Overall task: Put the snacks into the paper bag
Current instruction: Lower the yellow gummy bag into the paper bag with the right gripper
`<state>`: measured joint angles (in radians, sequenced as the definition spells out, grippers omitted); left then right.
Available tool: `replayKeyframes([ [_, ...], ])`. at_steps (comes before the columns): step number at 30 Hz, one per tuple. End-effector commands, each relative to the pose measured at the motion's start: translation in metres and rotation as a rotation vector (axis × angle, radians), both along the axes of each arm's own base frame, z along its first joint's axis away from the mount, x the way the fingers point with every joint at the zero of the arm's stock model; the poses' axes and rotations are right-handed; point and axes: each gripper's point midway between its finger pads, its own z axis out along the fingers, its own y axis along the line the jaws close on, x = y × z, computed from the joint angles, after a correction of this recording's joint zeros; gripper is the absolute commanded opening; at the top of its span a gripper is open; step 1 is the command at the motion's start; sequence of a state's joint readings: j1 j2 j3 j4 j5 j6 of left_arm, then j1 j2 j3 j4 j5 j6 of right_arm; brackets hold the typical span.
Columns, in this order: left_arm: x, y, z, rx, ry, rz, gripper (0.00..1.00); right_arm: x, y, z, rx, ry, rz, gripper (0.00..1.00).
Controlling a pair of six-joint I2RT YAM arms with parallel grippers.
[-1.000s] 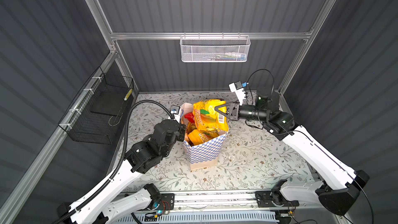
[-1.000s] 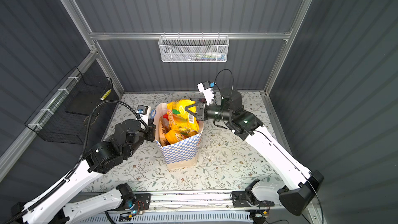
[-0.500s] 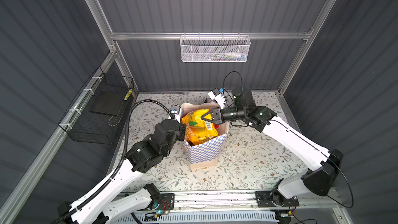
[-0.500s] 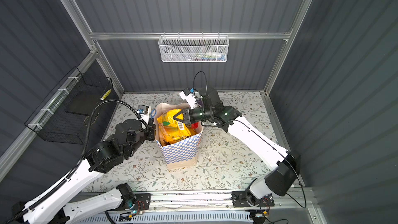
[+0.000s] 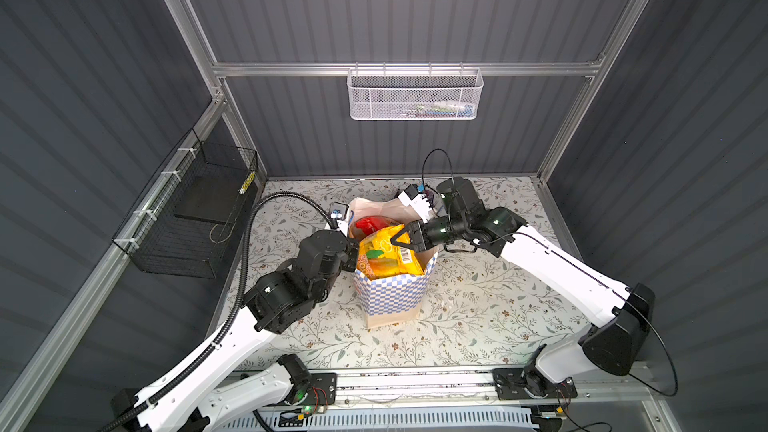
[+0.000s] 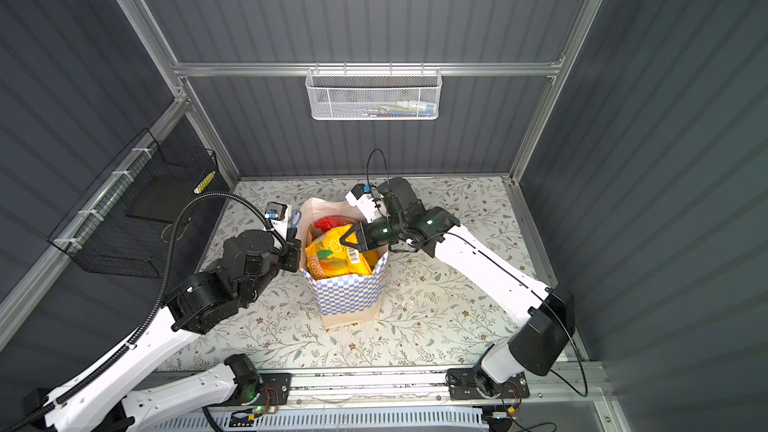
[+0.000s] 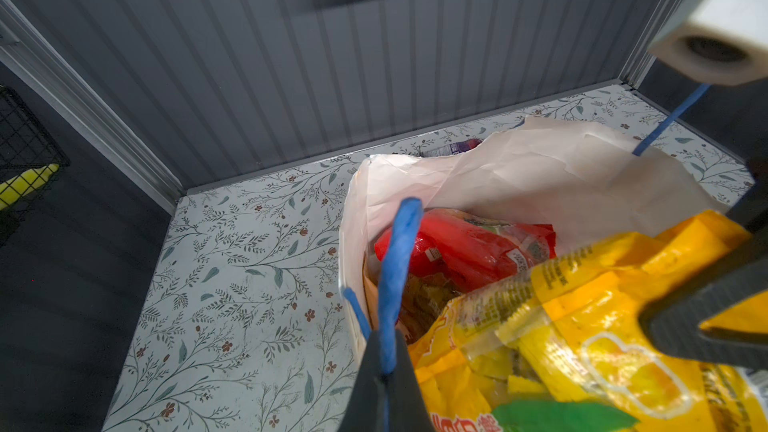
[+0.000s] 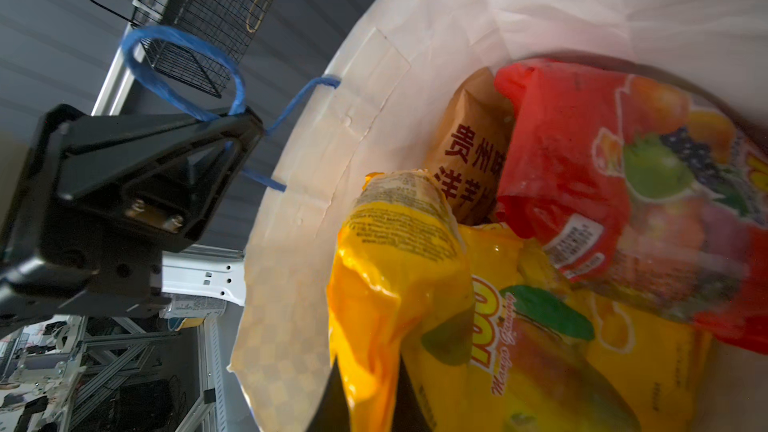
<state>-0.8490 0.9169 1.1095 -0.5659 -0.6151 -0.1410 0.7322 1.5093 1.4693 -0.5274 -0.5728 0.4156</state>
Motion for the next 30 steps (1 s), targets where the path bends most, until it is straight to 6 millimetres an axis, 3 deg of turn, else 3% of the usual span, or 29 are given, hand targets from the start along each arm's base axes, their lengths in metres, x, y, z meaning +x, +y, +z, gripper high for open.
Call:
replayKeyframes([
  [1, 0.002, 0.007, 0.009, -0.001, -0.033, 0.029, 0.0, 0.007, -0.014, -0.011, -0.054, -0.039, -0.036, 0.0],
  [6, 0.002, 0.01, 0.009, 0.003, -0.039, 0.047, 0.0, 0.02, -0.023, -0.027, -0.117, -0.043, -0.092, 0.04],
  [11, 0.002, 0.012, 0.011, 0.003, -0.045, 0.056, 0.0, 0.028, -0.029, -0.03, -0.147, -0.065, -0.139, 0.06],
  [25, 0.004, 0.015, 0.009, 0.018, -0.045, 0.075, 0.0, 0.031, -0.04, 0.005, -0.107, -0.165, -0.215, 0.35],
  [30, 0.004, 0.017, 0.009, 0.019, -0.047, 0.084, 0.0, 0.027, -0.04, 0.024, -0.075, -0.197, -0.212, 0.53],
])
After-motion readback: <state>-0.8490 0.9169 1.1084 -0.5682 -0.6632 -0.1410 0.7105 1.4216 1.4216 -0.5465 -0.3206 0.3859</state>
